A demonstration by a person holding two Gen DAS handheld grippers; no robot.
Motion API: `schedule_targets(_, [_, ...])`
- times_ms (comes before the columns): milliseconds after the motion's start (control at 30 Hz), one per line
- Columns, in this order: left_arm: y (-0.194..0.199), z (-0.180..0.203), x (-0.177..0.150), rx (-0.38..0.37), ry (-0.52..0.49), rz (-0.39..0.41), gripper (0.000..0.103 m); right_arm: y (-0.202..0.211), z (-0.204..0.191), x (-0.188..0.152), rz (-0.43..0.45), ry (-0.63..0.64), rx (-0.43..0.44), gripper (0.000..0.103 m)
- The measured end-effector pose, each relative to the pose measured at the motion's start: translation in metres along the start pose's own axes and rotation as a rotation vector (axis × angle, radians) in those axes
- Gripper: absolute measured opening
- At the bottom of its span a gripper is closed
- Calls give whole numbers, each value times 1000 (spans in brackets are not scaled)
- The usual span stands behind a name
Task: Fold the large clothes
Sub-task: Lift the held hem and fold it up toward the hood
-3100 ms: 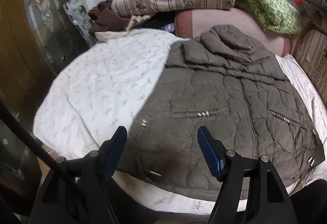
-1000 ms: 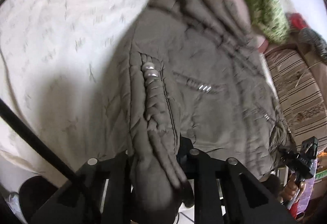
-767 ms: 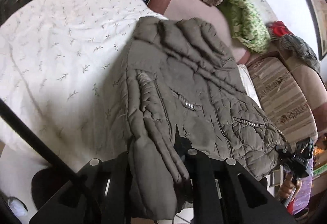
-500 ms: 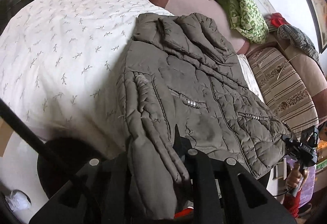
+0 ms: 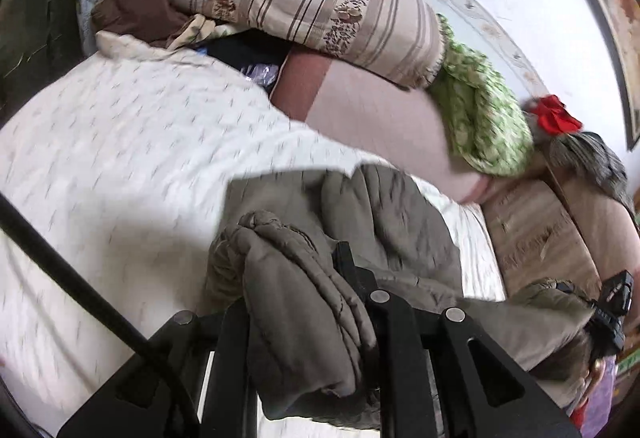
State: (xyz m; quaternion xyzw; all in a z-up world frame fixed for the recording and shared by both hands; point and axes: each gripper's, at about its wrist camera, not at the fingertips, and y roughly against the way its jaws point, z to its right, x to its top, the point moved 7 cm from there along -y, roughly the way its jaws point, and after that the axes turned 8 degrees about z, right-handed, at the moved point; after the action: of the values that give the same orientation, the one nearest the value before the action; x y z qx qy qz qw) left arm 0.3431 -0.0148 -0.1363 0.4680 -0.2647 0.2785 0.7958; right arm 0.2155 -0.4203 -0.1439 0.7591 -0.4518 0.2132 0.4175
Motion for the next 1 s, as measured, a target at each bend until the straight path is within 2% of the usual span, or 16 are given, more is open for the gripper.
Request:
schedule_targets(67, [-43,1,27,41,7,-26,18,-34,7,25,-3,-16,-53,19])
schedule_targets(167, [-97,2,50,92,13,-54,18,-79,30,47,-12,-68,-114,22])
schedule_targets(267, [-164,-5,57,153,7,-95,20,-136,74,60,-42,-145,-179,23])
schedule_targets(333, [-200,-14,53,187,13,-130,20,-164,97,61,-64,-194,-192,24])
schedule_targets(400, [-233,-26,44,207,31,-165,21,-196,120,58,-81,-244,-208,29])
schedule_targets(467, [-259,-38,30,207,80,-203,21,-214,135,54,-66,-277,-212,51])
schedule_targets(533, [-266,-43,23,180,117,-202,23,-225,146,51,-48,-297,-228,56])
schedule_targets(633, [-258,-39,26,150,100,-185,26,-224,145,52,-30,-301,-216,61])
schedule_targets(700, [-237,-31,35,104,86,-145,32,-211,136,59,13,-288,-195,73])
schedule_targets(733, [-228,-26,40,75,87,-126,35,-198,128,66,52,-270,-184,85])
schedule_targets(767, [-215,-20,46,31,94,-107,43,-187,121,70,82,-251,-171,92])
schedule_targets(800, [-205,-15,50,-2,105,-94,51,-180,117,74,99,-235,-161,92])
schedule_targets(900, [-179,-2,62,-77,140,-57,65,-158,91,79,124,-137,-176,92])
schedule_targets(1000, [-148,9,74,-153,166,-23,67,-150,59,70,110,-40,-194,92])
